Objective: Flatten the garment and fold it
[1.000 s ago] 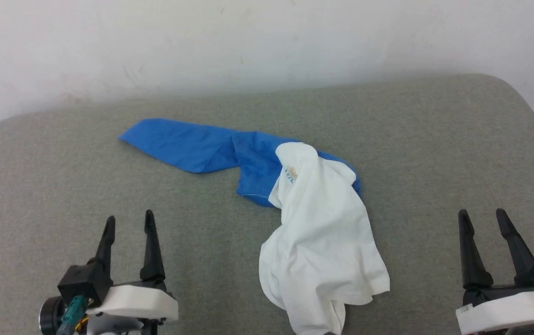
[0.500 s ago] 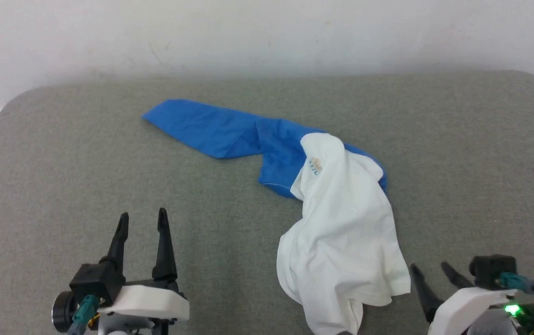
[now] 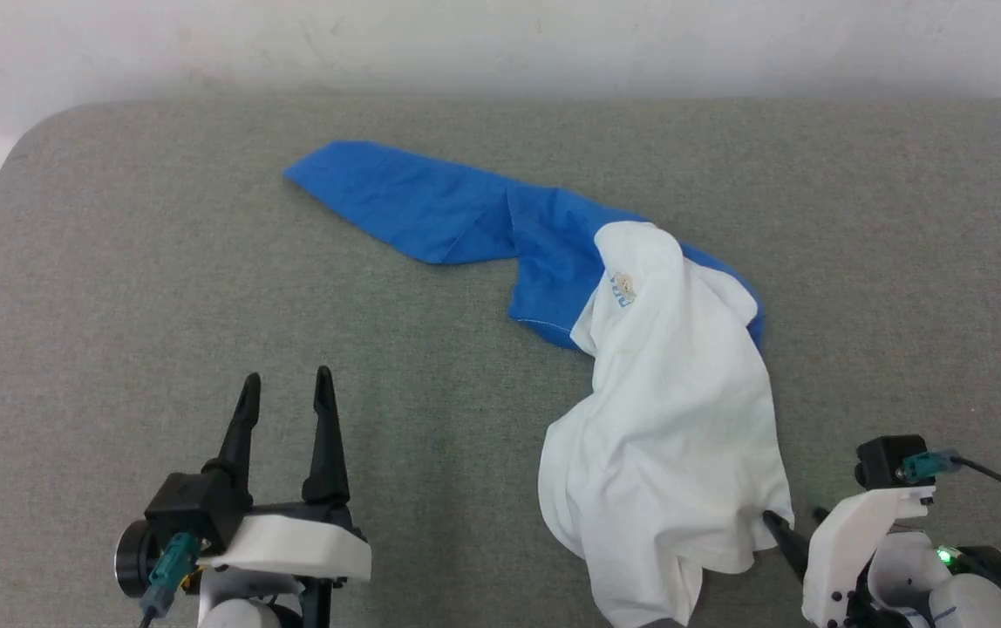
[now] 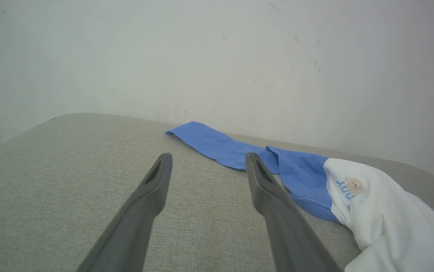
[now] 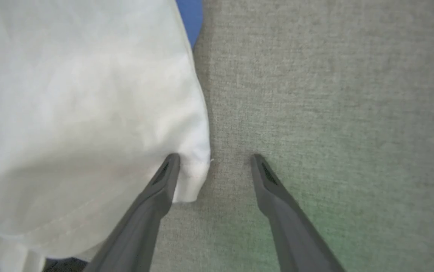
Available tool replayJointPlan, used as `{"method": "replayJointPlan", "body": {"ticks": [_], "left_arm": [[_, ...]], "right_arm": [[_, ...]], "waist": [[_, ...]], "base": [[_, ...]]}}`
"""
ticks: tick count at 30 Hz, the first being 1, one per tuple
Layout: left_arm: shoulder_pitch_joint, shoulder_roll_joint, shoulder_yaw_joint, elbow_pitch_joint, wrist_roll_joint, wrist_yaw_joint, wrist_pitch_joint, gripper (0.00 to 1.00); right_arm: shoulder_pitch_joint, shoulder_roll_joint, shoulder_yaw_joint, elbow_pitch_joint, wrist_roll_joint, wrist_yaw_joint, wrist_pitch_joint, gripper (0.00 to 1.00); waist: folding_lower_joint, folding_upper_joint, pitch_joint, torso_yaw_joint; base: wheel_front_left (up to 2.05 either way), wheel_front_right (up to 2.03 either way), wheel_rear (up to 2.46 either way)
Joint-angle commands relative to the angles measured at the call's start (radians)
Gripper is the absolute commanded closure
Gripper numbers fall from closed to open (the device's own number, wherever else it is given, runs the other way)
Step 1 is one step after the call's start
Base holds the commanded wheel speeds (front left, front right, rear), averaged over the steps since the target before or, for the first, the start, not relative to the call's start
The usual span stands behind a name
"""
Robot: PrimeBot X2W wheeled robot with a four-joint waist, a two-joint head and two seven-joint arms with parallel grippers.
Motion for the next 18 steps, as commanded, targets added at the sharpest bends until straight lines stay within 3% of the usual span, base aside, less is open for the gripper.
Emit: {"method": "replayJointPlan", "body": {"ticks": [1, 2, 9, 14, 18], "left_arm": [[-0.012, -0.006, 0.008, 0.006, 0.009, -0.007, -0.005, 0.0], [-0.012, -0.006, 0.011, 0.009, 0.011, -0.008, -0.005, 0.0], [-0.004, -0.009, 0.028, 0.023, 0.02, -0.017, -0.005, 0.0], [0.003, -0.01, 0.027, 0.034, 0.022, -0.028, -0.005, 0.0], [0.018, -0.011, 0.029, 0.039, 0.019, -0.032, -0.005, 0.0]], "right_arm": [[0.02, 0.016, 0.032, 0.067, 0.029, -0.002, 0.038, 0.38], [0.018, 0.016, 0.037, 0.074, 0.042, -0.002, 0.038, 1.0], [-0.013, 0.01, -0.018, 0.053, 0.02, -0.002, -0.126, 1.0], [-0.061, 0.057, -0.189, 0.02, -0.081, -0.002, -0.369, 1.0], [-0.113, 0.092, -0.204, -0.062, -0.114, -0.002, -0.513, 1.0]], "waist": [[0.0001, 0.0, -0.003, -0.004], [0.0001, 0.0, -0.006, -0.007], [0.0001, 0.0, -0.042, -0.031], [0.0001, 0.0, -0.08, -0.038], [0.0001, 0.0, -0.106, -0.047]], "base": [[0.0, 0.0, 0.0], [0.0, 0.0, 0.0], [0.0, 0.0, 0.0], [0.0, 0.0, 0.0], [0.0, 0.0, 0.0]]}}
